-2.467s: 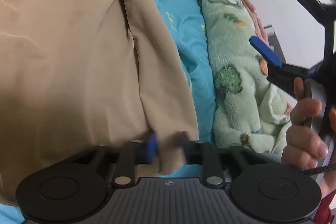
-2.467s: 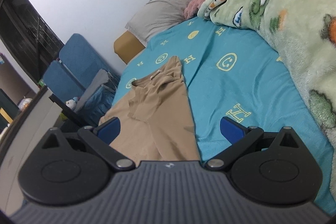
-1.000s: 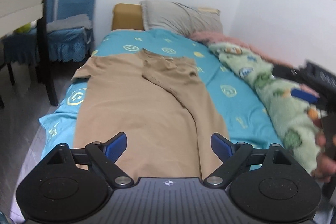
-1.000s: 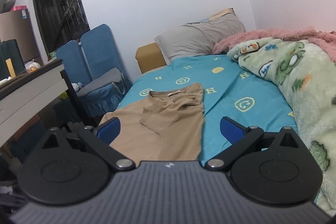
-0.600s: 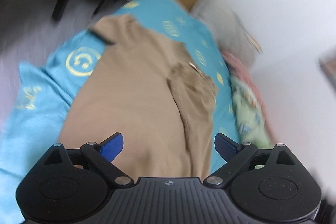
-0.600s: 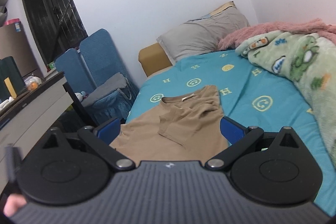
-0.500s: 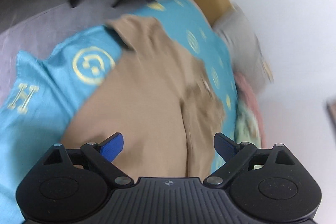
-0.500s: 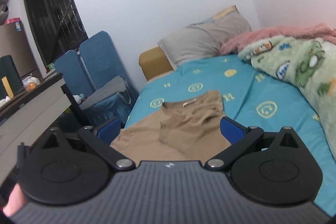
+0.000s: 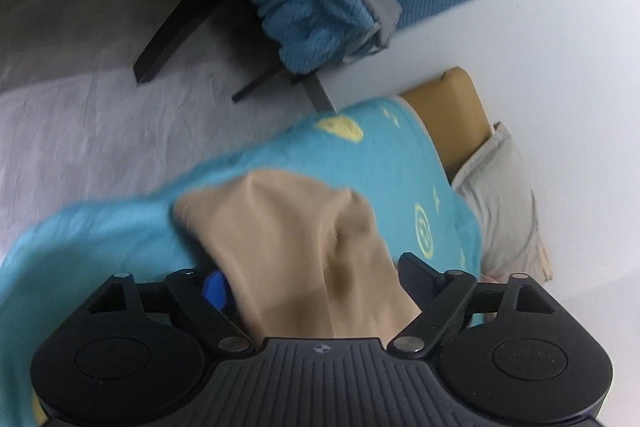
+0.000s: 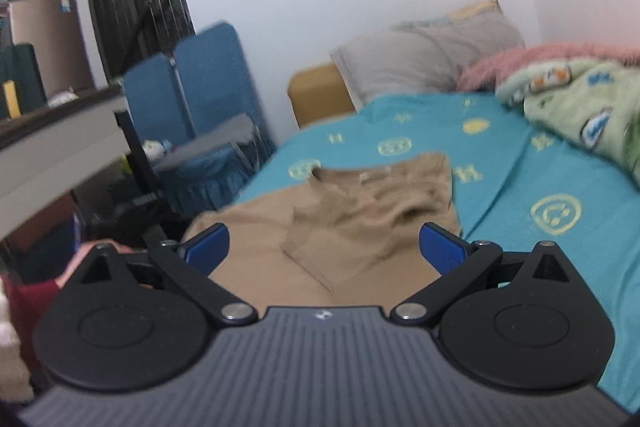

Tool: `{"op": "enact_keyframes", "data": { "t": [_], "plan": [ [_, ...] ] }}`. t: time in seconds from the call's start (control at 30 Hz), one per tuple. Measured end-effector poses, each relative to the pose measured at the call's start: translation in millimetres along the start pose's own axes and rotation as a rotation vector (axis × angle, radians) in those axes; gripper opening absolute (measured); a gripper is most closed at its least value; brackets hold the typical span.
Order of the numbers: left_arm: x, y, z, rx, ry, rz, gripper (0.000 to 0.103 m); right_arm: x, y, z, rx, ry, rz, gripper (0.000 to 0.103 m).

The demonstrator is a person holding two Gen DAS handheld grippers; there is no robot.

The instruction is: Fold clothes

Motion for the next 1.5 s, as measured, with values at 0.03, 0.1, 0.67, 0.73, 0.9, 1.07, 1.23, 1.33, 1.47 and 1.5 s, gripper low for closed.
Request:
{"op": "enact_keyframes", "data": {
  "t": [0.03, 0.1, 0.67, 0.73, 0.9, 1.07, 1.23, 1.33, 1.47, 1.5],
  "plan": [
    [1, 4, -5, 0.013, 0.016, -0.021, 0.075, 5, -3, -6, -0.013, -0.006, -0.013, 0.103],
    [4, 11, -13, 0.036, 0.050, -0.061, 0.066, 12, -7, -14, -0.030, -0.012, -0.041, 0.103],
    [218, -83, 68, 0.246, 0.051, -0.979, 0.008, 25, 11, 9, -0.047, -0.037, -0.140, 0.103],
    [244, -118, 71, 0.226, 0.028, -1.057, 0.008, 30, 14, 16, -0.044, -0.043, -0.161, 0.103],
    [287, -204, 58, 0.157, 0.001, -1.200, 0.008, 49, 19, 21, -0.022, -0.082, -0.206, 0.103],
    [286, -248, 18, 0.036, 0.017, -1.140, 0.028, 70, 14, 19, -0.023, -0.097, -0.246, 0.103],
    [264, -241, 15, -0.020, 0.002, -1.046, 0.049, 87, 7, 13, -0.042, -0.099, -0.302, 0.103],
    [246, -231, 48, 0.007, -0.012, -1.075, 0.057, 84, 5, 11, -0.045, -0.063, -0.301, 0.103],
    [203, -219, 124, 0.059, 0.031, -1.116, 0.062, 71, 4, 11, -0.046, 0.003, -0.295, 0.103],
    [192, -217, 146, 0.072, 0.040, -1.120, 0.062, 67, 4, 12, -0.047, 0.020, -0.292, 0.102]
  ]
}}
Point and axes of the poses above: each gripper's, at about its wrist camera, not at the fingertips, and z roughly against the way its jaws point, x to its right, y to its top, the point moved 8 cm from there along -z, roughly the way its jaws point, and after that the axes turned 6 degrees about y, right-handed, at the moved point
